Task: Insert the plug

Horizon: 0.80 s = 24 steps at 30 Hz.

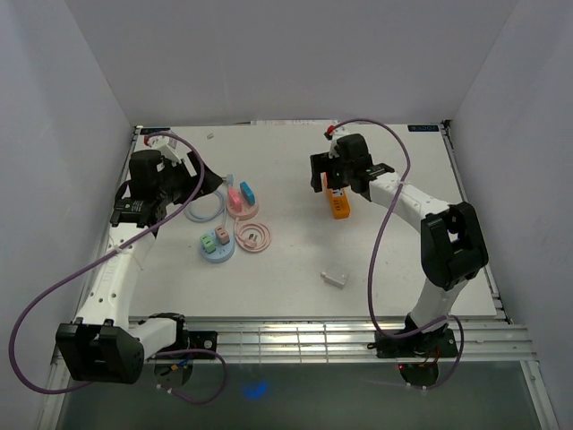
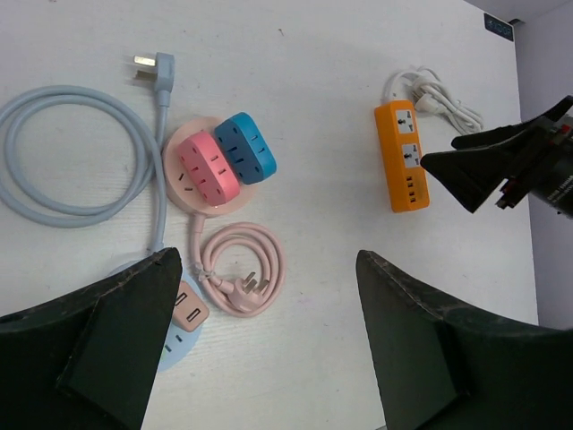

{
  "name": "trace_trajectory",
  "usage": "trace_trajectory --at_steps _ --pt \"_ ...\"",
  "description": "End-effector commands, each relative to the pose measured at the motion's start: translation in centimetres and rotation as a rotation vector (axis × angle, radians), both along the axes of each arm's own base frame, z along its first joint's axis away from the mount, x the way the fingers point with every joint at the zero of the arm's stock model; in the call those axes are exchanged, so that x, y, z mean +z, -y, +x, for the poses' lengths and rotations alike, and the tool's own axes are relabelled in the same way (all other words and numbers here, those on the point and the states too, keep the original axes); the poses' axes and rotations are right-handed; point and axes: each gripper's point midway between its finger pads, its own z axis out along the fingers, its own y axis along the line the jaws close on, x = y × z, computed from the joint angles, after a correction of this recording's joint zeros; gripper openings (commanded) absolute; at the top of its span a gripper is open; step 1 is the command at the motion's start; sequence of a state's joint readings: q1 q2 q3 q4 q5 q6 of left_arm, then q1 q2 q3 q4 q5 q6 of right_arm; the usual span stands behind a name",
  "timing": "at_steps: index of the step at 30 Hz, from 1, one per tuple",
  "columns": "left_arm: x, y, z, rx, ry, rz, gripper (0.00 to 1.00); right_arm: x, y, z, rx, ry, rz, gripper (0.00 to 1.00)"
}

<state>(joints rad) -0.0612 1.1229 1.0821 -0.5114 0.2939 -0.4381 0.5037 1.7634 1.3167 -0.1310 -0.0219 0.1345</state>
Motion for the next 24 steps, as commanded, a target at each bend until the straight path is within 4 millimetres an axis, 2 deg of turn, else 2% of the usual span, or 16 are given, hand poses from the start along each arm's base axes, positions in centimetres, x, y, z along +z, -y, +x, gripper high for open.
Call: trace_trajectory --at_steps 1,4,7,10,16,20,22,23,24 --pt "2.2 1.4 0.3 -0.043 0.07 -0.028 0.9 -2.5 2.9 -1.1 -0.063 -0.057 -0.125 0.91" --pt "1.9 2.6 0.3 -0.068 0.065 -0.021 0.9 -3.5 4.5 -0.6 -0.119 -0.068 -0.2 0.94" --pt "1.4 4.3 0.0 -0.103 0.059 -0.005 0.9 -4.6 5.0 -0.3 -0.137 -0.088 -0.231 0.94" --pt "1.4 5.1 -0.2 -0.113 0.069 0.001 0.91 -5.8 5.6 -0.1 -0.159 -0.109 -0.261 0.94" --pt "1.3 5.4 -0.4 -0.126 0.067 0.008 0.91 -8.4 7.2 -0.4 -0.195 -0.175 -0.282 0.92" --pt "1.3 5.7 -0.5 -0.14 0.064 0.0 0.91 -9.7 7.1 -0.7 -0.178 -0.22 -0.261 0.84" --pt "1.2 6.2 -0.7 -0.158 0.059 -0.002 0.91 -10.1 7.1 -1.1 -0.17 -0.232 -0.26 0.73" --pt "1.1 6.3 -0.7 -0.162 0.059 0.0 0.91 -10.1 7.1 -1.3 -0.165 -0.236 -0.254 0.64" --pt "1.0 6.4 -0.8 -0.168 0.059 0.003 0.91 -10.3 7.2 -1.6 -0.162 -0.242 -0.255 0.61"
